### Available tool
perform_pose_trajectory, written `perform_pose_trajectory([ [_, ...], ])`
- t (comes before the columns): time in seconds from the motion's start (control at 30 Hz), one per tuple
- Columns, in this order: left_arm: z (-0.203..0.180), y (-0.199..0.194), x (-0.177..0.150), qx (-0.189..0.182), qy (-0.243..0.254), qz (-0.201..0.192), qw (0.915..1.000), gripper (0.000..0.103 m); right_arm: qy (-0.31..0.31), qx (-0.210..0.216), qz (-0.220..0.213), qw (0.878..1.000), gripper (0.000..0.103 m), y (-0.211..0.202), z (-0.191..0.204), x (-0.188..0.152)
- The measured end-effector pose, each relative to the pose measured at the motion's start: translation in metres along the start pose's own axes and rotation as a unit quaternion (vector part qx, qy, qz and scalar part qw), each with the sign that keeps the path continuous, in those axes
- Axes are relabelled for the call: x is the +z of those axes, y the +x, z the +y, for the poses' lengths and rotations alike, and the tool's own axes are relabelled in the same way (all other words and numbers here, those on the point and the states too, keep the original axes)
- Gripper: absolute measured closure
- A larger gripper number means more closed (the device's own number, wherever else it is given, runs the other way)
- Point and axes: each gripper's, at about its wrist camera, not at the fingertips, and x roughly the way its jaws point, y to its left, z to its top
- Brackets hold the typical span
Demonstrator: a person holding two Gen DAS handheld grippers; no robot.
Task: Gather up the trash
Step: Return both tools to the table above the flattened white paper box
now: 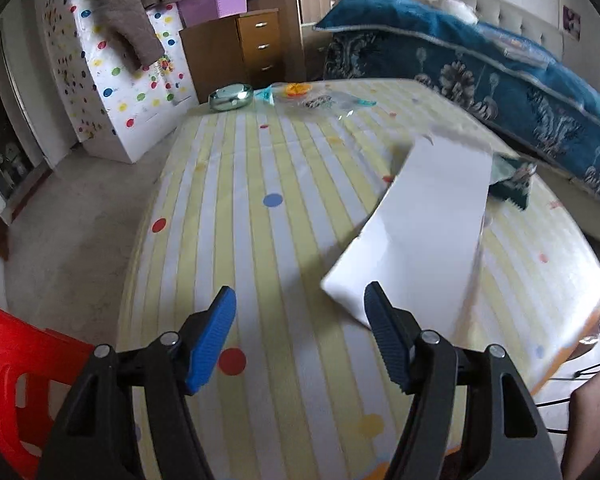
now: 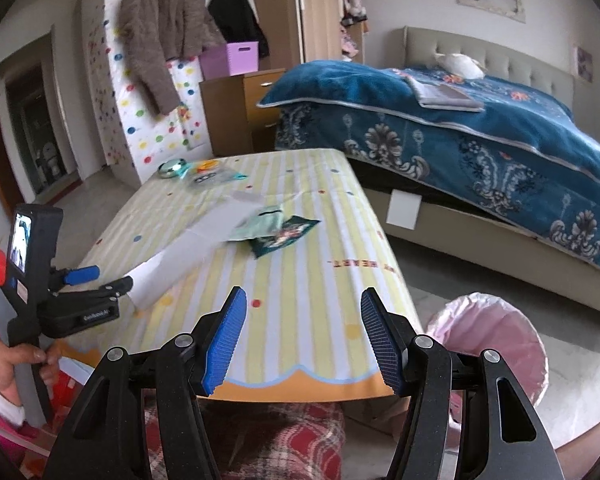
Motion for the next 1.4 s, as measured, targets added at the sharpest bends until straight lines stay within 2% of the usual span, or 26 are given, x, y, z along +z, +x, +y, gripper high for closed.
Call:
perform_pose_trajectory([
  [0.07,-0.002,-0.008,0.002,-0.03,-0.004,-0.017,0.9994,0.027,-0.003,0.005,-0.002,1.0,0.043,0.002,0.004,0.0],
  [0.17,-0.019,-0.016,0.009,-0.072,0.02,-0.043,0.9963,0.006,-0.005,0.009,-0.001,1.0,0.042,0.003,0.006,0.0],
  [0.23,-0.035,-0.014,0.014,-0.078,0.056,-0.049,0.9942,0.007,-0.003,0.011,0.003,1.0,0.042,0.006,0.004,0.0],
  [0.33,-0.055,0.0,0.016,-0.057,0.111,-0.038,0.9915,0.007,0.0,0.009,0.005,1.0,0.036,0.007,0.001,0.0],
  [0.43,-0.061,0.017,0.021,-0.053,0.128,-0.021,0.9902,0.007,0.003,0.009,0.008,1.0,0.032,0.009,-0.001,0.0],
  [0.57,-0.056,0.035,0.025,-0.068,0.126,0.002,0.9897,0.006,0.01,0.008,0.016,1.0,0.03,0.015,-0.007,-0.001],
  [0.73,-0.05,0.044,0.03,-0.118,0.108,0.021,0.9869,0.007,0.014,0.012,0.019,1.0,0.03,0.019,-0.013,-0.002],
  [1.1,-0.069,0.032,0.017,-0.15,0.154,0.024,0.9764,0.007,0.006,0.02,0.019,1.0,0.03,0.018,-0.009,-0.005],
  [1.27,-0.067,0.025,0.013,-0.157,0.124,0.031,0.9793,0.007,0.001,0.02,0.014,1.0,0.03,0.015,-0.006,-0.004],
  [1.4,-0.069,0.016,0.009,-0.137,0.108,0.015,0.9846,0.007,0.0,0.02,0.013,1.0,0.03,0.013,-0.006,-0.004],
])
